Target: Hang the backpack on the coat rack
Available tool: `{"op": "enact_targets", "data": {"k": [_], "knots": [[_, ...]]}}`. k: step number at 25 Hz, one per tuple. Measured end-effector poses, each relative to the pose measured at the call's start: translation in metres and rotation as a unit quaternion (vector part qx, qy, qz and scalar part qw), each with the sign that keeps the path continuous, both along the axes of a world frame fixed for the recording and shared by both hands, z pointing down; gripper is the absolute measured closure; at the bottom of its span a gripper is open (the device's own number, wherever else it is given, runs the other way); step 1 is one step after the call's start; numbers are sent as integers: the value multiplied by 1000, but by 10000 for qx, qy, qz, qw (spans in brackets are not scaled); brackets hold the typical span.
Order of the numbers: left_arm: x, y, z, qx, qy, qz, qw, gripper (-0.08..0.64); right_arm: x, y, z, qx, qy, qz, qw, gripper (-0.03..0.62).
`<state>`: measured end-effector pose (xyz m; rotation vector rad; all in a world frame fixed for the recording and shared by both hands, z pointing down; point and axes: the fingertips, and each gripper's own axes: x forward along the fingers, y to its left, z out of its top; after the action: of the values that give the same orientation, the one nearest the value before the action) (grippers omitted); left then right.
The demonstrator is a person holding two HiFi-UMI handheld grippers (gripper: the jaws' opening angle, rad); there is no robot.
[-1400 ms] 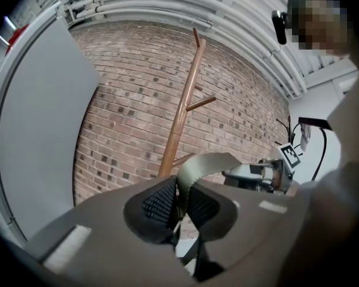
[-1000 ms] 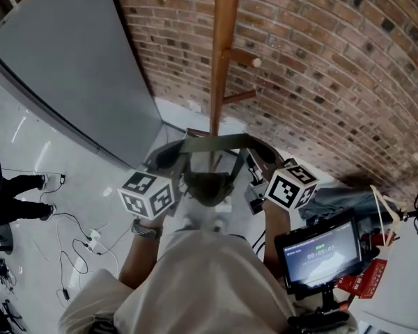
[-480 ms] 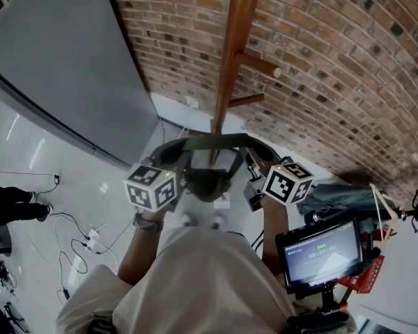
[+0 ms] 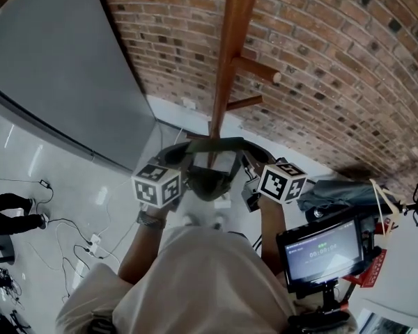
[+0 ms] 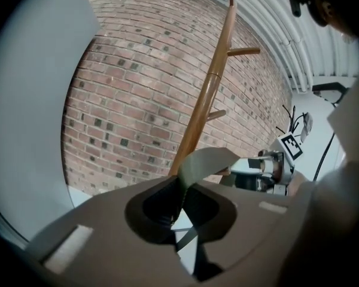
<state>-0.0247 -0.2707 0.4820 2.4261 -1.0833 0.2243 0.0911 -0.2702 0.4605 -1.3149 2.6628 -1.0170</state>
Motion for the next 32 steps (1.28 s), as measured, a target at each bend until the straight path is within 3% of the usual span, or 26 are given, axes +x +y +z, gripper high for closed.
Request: {"op": "enact_targets", "data": {"k": [11,32], "knots": [[12,-6,26,-262,-109,137,9995,552,4,-8,28,-354,138,66,9993,584],[31,-12,69,-635,-211,307,9973,552,-18,-9,77,-838,306,-437,9951,583]]}}
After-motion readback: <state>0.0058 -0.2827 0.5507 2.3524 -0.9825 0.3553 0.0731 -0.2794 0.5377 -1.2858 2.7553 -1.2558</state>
